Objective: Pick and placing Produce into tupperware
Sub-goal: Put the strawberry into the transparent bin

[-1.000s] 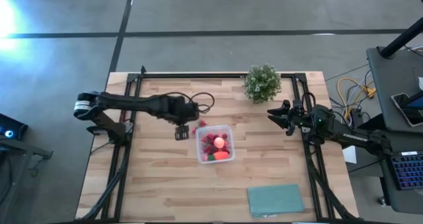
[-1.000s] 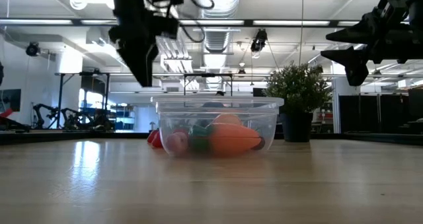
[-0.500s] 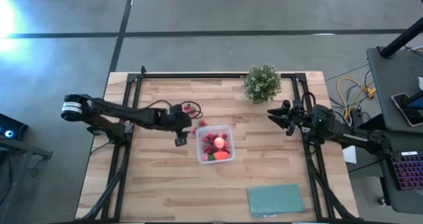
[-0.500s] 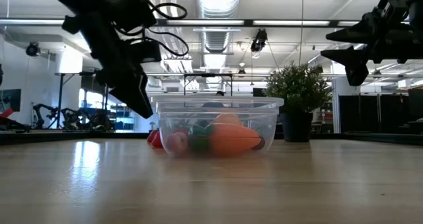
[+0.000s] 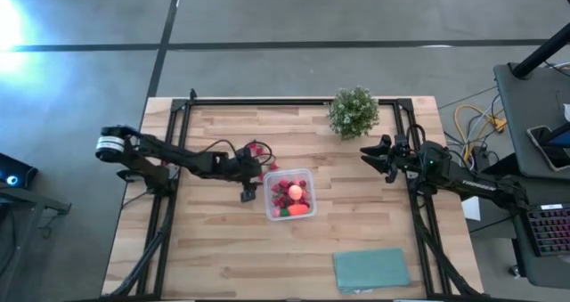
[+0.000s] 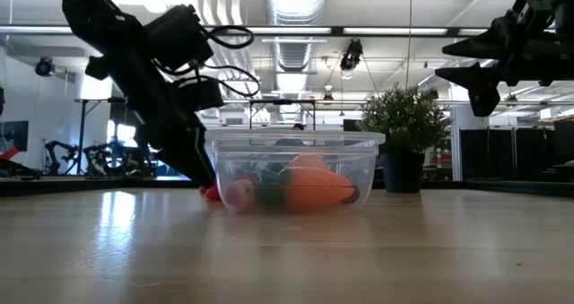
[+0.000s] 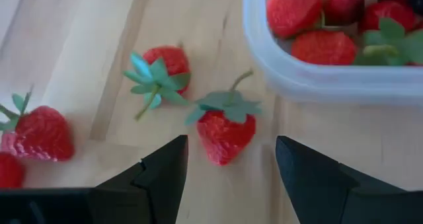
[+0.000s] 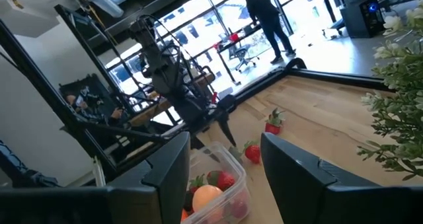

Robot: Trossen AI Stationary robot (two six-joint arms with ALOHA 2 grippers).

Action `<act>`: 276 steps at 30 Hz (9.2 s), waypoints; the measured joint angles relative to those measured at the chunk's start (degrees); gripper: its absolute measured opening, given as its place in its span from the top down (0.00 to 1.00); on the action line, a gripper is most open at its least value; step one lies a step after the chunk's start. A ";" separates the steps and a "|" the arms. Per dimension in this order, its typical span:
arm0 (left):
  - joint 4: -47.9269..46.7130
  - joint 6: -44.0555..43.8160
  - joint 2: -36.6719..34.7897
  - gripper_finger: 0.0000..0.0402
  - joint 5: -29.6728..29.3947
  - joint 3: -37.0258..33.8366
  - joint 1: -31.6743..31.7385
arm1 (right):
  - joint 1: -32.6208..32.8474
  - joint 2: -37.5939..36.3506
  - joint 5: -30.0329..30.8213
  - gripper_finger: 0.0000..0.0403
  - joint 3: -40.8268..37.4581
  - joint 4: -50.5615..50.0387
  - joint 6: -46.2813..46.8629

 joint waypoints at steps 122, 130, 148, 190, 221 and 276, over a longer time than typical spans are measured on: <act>-35.33 30.85 4.28 0.40 3.46 24.93 10.98 | 0.00 0.00 0.00 0.56 0.00 0.00 0.00; -31.73 33.21 8.97 0.40 6.57 24.91 10.86 | 0.00 0.00 0.01 0.56 0.00 0.00 0.00; -25.21 33.13 15.20 0.40 12.49 25.42 10.80 | -0.02 0.00 0.00 0.56 0.00 -0.01 0.00; -30.59 13.25 2.92 0.67 18.94 33.87 -1.06 | -0.01 0.03 0.02 0.56 0.00 -0.02 0.00; -58.43 -22.70 7.69 0.27 3.80 40.55 17.65 | 0.00 0.00 0.01 0.56 0.00 -0.01 0.00; -38.31 -23.61 21.98 0.63 7.33 34.88 21.38 | 0.00 0.00 0.02 0.56 0.00 0.01 0.00</act>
